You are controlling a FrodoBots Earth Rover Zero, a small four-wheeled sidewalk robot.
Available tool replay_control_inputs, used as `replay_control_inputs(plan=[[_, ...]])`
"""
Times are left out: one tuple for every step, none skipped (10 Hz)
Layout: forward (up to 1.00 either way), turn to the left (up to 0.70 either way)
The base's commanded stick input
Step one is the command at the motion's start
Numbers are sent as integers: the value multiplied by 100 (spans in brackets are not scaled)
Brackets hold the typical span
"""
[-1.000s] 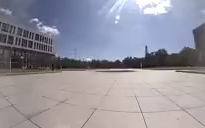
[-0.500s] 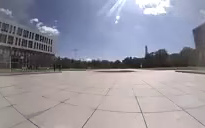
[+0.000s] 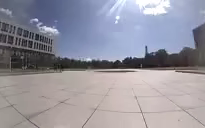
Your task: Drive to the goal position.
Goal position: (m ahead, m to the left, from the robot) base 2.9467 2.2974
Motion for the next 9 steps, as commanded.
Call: replay_control_inputs(plan=[[6,1],[6,1],[6,1],[6,1],[6,1],[6,1],[6,1],[6,1],[6,1]])
